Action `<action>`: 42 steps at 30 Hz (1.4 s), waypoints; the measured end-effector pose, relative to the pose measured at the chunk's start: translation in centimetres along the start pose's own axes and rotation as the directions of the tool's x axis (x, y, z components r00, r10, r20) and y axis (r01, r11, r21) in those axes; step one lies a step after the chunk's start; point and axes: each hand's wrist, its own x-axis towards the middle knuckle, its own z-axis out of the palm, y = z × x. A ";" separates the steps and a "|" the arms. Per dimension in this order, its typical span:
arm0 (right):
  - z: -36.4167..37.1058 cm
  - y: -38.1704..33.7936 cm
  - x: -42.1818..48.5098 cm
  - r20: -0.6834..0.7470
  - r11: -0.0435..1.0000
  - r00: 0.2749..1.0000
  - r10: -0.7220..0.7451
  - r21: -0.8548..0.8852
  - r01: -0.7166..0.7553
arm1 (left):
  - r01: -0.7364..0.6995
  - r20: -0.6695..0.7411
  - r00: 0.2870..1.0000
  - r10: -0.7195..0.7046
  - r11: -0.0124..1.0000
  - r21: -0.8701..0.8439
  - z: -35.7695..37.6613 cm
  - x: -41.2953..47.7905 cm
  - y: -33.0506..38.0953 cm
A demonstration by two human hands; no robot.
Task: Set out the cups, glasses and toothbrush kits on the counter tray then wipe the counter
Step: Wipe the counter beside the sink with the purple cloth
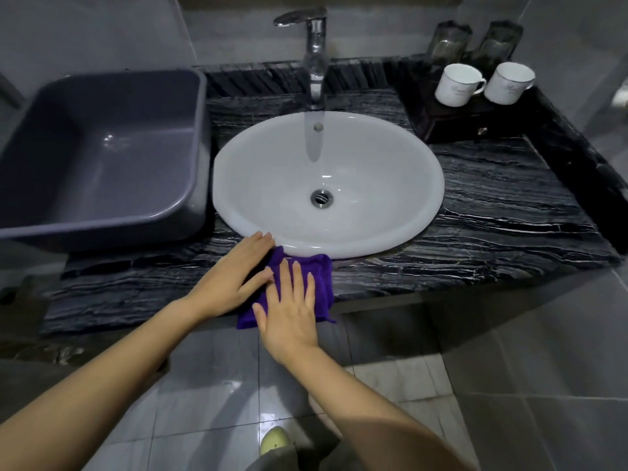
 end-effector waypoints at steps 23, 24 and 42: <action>-5.2 -0.9 4.0 0.170 0.934 0.921 -0.351 -0.005 0.357 | 0.158 -0.108 0.984 -0.139 0.968 0.195 -1.3 -8.1 -2.5; -5.5 -1.3 4.0 0.170 0.939 0.924 -0.344 0.028 0.344 | 0.169 -0.142 0.980 -0.141 0.964 0.205 -1.4 -8.4 -2.4; -7.9 -9.0 9.5 0.242 0.850 0.933 -0.268 0.515 0.110 | 0.452 0.012 0.739 -0.673 0.483 -0.750 -9.6 -12.5 -6.9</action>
